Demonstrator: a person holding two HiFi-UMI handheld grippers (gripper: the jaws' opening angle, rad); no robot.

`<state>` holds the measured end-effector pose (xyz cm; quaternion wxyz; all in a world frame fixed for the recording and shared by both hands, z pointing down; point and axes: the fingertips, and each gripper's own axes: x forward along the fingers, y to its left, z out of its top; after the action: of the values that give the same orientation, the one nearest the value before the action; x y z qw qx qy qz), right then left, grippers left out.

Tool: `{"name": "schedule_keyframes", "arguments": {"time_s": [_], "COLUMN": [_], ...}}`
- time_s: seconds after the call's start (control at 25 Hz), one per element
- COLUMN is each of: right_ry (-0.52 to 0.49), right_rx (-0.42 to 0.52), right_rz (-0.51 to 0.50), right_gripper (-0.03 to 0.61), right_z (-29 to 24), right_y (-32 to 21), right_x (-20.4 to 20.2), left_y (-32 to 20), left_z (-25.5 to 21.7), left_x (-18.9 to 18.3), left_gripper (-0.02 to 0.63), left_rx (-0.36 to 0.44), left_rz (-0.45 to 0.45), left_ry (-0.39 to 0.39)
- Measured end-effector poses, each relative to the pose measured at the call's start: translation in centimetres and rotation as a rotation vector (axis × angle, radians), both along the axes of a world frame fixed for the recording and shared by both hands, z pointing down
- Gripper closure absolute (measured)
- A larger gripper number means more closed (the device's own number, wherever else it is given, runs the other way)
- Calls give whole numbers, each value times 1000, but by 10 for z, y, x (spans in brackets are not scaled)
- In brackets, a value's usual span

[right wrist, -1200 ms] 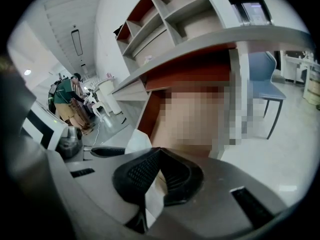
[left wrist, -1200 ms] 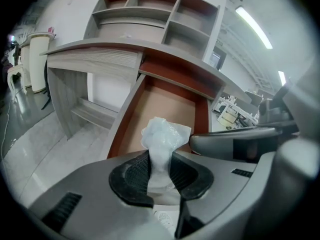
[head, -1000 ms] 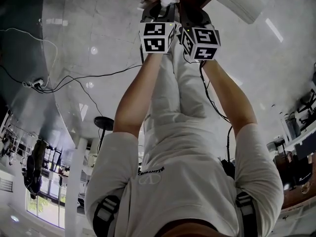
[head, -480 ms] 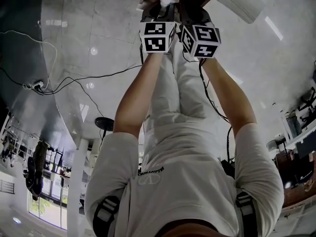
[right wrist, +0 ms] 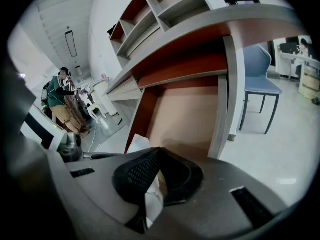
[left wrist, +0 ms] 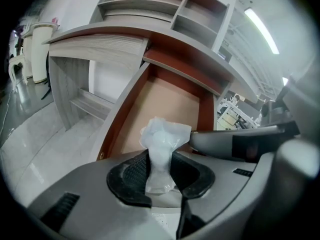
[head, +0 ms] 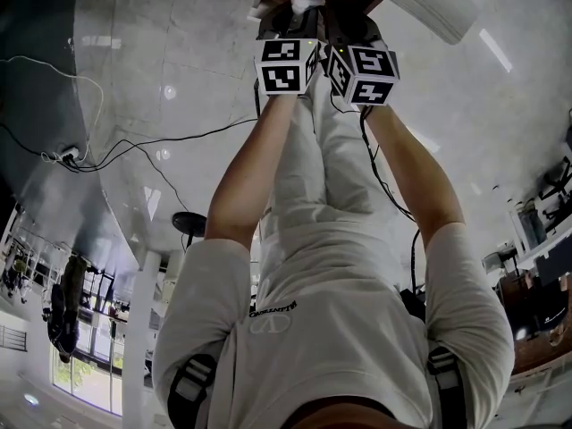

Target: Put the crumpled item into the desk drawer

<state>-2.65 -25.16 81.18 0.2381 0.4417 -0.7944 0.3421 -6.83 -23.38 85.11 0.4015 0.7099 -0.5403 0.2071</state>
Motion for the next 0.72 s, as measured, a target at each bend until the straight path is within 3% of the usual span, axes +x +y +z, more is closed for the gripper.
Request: {"name": "schedule_keyframes", "arguments": {"time_s": [0.48, 0.72], "right_ry": [7, 1], "right_rx": [-2, 9], "right_rz": [-1, 7], "right_gripper": [580, 580], "right_z": [-2, -19], "right_y": [6, 4], "right_x": [1, 16], "left_y": [3, -2], "left_z": [-1, -20], "left_x": [2, 6], "left_gripper": [398, 393], "left_rx": [3, 30], "left_rz": [1, -9], "left_ry": [28, 17]}}
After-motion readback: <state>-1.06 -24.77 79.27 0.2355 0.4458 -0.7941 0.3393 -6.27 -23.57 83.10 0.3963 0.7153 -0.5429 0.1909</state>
